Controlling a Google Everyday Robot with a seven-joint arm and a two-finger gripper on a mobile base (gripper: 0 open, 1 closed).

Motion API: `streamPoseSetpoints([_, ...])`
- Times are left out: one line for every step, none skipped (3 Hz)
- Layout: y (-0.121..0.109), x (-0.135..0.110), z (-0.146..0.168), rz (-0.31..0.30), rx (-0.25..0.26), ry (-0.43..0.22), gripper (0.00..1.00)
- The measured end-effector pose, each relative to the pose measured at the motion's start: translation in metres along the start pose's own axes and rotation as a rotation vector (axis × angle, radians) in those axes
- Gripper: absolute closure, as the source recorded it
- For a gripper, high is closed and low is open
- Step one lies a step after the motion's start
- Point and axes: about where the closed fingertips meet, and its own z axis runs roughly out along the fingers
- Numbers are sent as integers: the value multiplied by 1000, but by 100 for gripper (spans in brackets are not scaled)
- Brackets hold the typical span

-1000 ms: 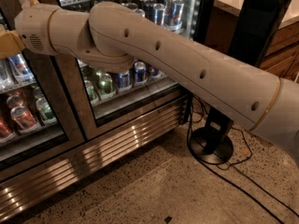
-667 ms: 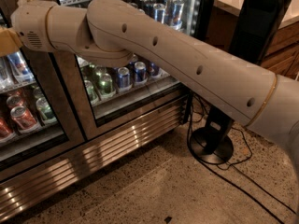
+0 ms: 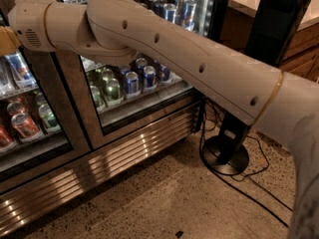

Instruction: Open left fridge door

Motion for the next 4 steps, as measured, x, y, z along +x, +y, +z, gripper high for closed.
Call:
streamPoseSetpoints([-8, 7, 16, 34, -68, -7, 0])
streamPoseSetpoints([-8, 7, 14, 34, -68, -7, 0])
streamPoseSetpoints([-8, 8, 14, 39, -92, -11, 0])
streamPoseSetpoints([-8, 8, 14, 39, -92, -11, 19])
